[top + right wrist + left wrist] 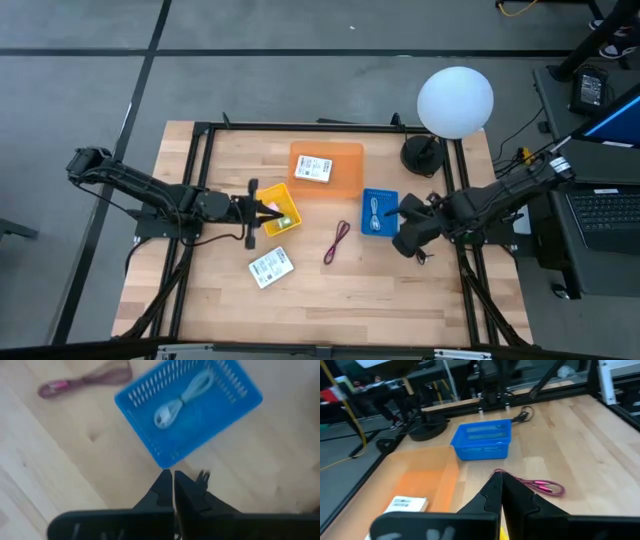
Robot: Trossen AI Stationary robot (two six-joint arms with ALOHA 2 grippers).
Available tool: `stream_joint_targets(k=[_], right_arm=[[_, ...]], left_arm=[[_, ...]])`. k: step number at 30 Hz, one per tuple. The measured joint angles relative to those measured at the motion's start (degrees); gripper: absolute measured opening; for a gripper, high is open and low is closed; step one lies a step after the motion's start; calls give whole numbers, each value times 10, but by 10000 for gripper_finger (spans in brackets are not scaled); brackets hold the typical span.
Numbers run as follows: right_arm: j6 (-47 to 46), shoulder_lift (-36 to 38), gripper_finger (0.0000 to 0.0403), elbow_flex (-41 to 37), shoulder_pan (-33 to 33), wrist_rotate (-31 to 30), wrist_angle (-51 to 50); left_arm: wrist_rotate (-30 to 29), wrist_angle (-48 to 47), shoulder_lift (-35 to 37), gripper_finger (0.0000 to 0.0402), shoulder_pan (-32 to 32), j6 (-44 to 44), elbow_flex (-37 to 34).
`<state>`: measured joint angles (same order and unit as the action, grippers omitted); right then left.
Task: Pick and place items into bin
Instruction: Put the black charger cable into the blue bin
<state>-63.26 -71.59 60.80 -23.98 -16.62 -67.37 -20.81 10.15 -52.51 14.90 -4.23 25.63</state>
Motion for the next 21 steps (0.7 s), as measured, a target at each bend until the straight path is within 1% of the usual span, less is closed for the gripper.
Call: stream_joint_targets(k=[4,7,10,14,18,21], right_arm=[[-33,0,0,-26,-11,9,1],[-46,0,3,-47,-16,9,0],[-49,0,16,-66,-18,15,4],[-57,0,51,-99,-18,19,9],[-56,0,97,-142,-18,54,50],[-55,0,131,-172,-18,63,81]], left_arm=[[-26,0,0,3,0,0,0],[-27,2,0,2,0,0,0],[-27,4,0,5,0,0,0],[-27,4,0,5,0,0,0],[-27,4,0,2,0,5,0],[-27,4,0,3,0,5,0]])
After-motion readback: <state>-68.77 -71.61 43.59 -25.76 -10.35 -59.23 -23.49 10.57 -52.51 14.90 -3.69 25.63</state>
